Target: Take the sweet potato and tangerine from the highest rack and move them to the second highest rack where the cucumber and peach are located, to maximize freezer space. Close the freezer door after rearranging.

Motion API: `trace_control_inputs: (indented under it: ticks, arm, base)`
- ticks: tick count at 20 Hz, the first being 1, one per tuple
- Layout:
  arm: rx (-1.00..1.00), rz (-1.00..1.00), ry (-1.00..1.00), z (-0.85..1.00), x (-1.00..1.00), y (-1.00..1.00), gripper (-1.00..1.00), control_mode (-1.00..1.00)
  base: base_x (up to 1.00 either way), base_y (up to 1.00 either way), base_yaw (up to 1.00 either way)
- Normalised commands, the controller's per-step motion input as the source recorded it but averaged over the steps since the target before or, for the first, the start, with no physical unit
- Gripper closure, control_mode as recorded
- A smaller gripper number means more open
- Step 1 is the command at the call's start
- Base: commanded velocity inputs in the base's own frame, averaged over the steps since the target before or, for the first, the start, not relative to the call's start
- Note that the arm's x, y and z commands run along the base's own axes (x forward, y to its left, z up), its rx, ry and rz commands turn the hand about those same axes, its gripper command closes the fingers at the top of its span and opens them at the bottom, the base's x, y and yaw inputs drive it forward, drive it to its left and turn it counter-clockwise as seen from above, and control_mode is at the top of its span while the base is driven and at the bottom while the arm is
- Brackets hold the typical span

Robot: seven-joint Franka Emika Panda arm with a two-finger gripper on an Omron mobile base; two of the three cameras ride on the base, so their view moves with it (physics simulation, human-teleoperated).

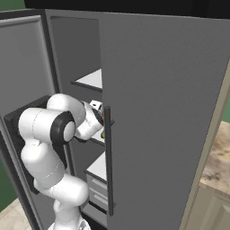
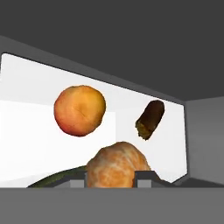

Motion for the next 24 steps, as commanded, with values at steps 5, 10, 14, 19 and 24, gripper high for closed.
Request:
trace_control_inputs:
  ticks: [5,10,14,19,24]
  arm:
    - [0.00,0.00,0.00,-0.41,0.42,0.00,1.00,-1.00]
    - [0.00,0.00,0.00,-0.42,0.41,0.00,1.00,-1.00]
    - [0.00,0.00,0.00,-0.46,0.39,0.00,1.00,-1.00]
    - [0.00,0.00,0.00,-0.49,0.31,0.00,-1.00,-1.00]
    - [0.00,0.00,0.00,-0.41,0.14,0.00,-1.00,-1.00]
  base:
    - [0.00,0.00,0.00]
    - [0.00,0.00,0.00]
    - [0.00,0.00,0.00]
    - [0.00,0.00,0.00]
    - [0.00,0.00,0.00]
